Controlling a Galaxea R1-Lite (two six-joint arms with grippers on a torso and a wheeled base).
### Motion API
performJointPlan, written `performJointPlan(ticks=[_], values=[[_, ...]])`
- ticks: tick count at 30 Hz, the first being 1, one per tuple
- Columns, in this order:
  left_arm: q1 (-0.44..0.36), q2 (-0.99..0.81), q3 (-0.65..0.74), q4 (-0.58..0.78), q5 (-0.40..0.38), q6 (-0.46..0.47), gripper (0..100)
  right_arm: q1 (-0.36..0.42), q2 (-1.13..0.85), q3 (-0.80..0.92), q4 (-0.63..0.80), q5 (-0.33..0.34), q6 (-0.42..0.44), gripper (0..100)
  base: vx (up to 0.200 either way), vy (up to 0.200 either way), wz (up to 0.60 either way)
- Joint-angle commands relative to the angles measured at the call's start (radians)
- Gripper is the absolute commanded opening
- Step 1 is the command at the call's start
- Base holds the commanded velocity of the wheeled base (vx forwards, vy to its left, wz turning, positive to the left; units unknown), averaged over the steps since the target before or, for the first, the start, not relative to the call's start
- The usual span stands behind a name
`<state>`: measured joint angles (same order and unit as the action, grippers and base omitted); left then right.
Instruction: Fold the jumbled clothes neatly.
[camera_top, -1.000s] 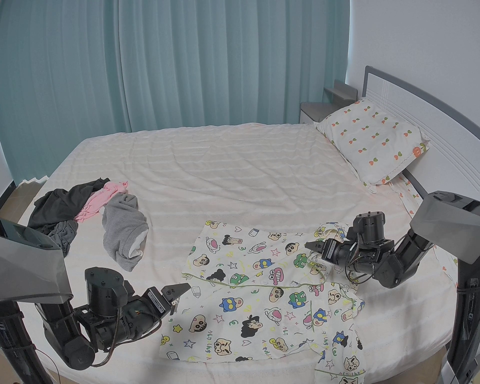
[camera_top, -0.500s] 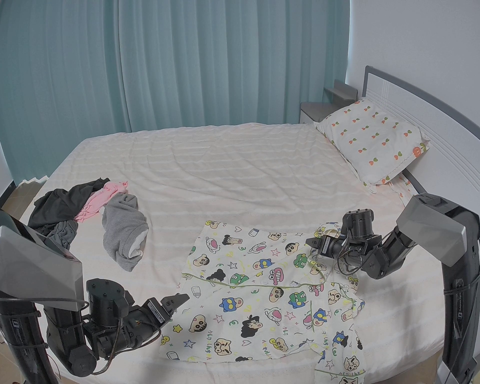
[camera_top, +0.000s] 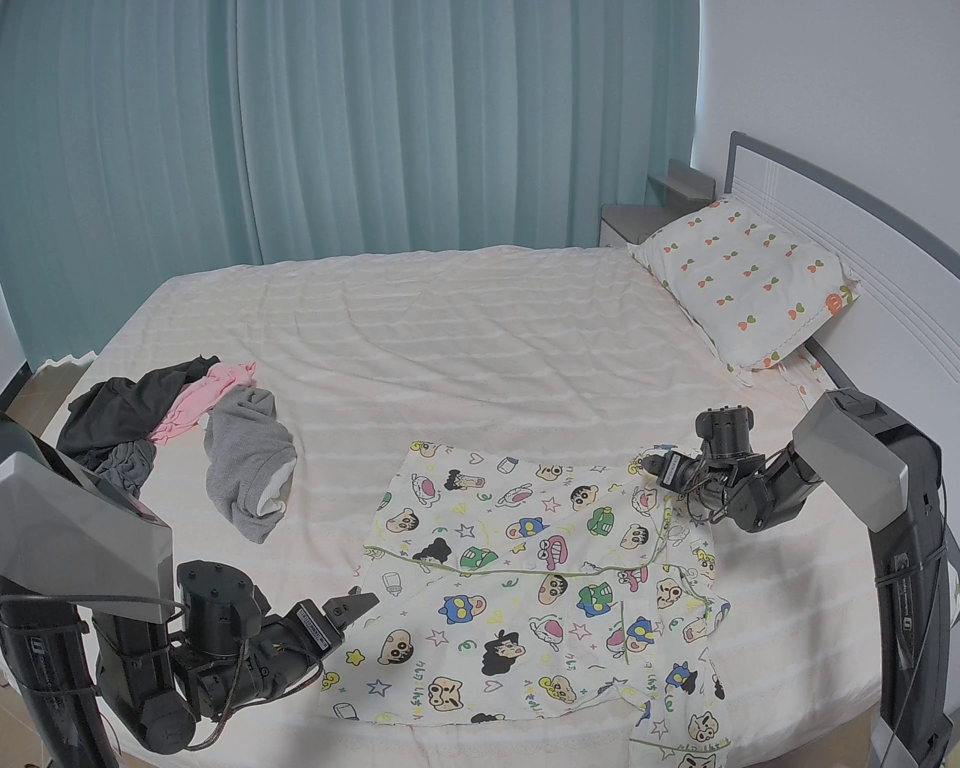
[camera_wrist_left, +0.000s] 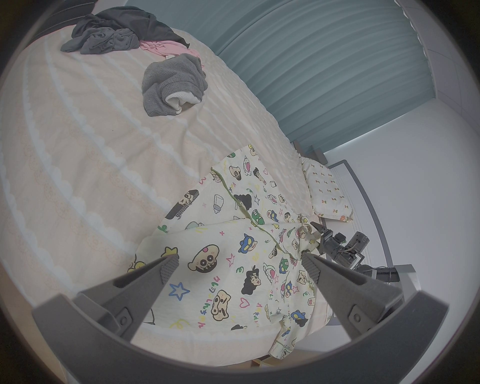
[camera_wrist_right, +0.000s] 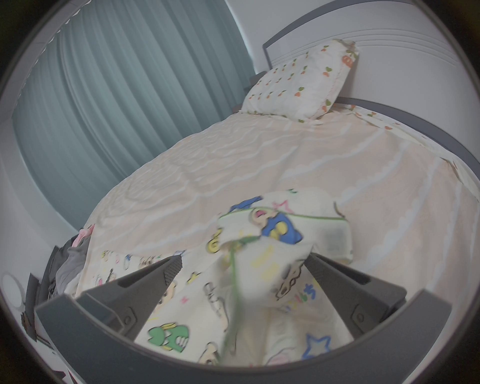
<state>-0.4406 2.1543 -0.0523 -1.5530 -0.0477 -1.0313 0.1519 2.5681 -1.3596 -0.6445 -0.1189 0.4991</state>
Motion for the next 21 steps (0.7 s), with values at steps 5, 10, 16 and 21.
performJointPlan(ticks=[5, 10, 16, 21], values=[[0.002, 0.006, 0.000, -0.018, -0.001, -0.001, 100, -0.025, -0.114, 0.105, -0.026, 0.079, 0.145, 100, 0.000, 0.000, 0.00], [0.000, 0.006, 0.000, -0.018, -0.001, -0.004, 100, -0.034, -0.244, 0.247, -0.021, 0.199, 0.157, 100, 0.000, 0.000, 0.00], [0.000, 0.004, 0.000, -0.018, 0.002, -0.006, 100, -0.110, -0.284, 0.398, -0.026, 0.234, 0.071, 100, 0.000, 0.000, 0.00], [0.000, 0.004, 0.000, -0.018, 0.002, -0.012, 100, -0.157, -0.275, 0.524, -0.073, 0.331, -0.025, 100, 0.000, 0.000, 0.00]])
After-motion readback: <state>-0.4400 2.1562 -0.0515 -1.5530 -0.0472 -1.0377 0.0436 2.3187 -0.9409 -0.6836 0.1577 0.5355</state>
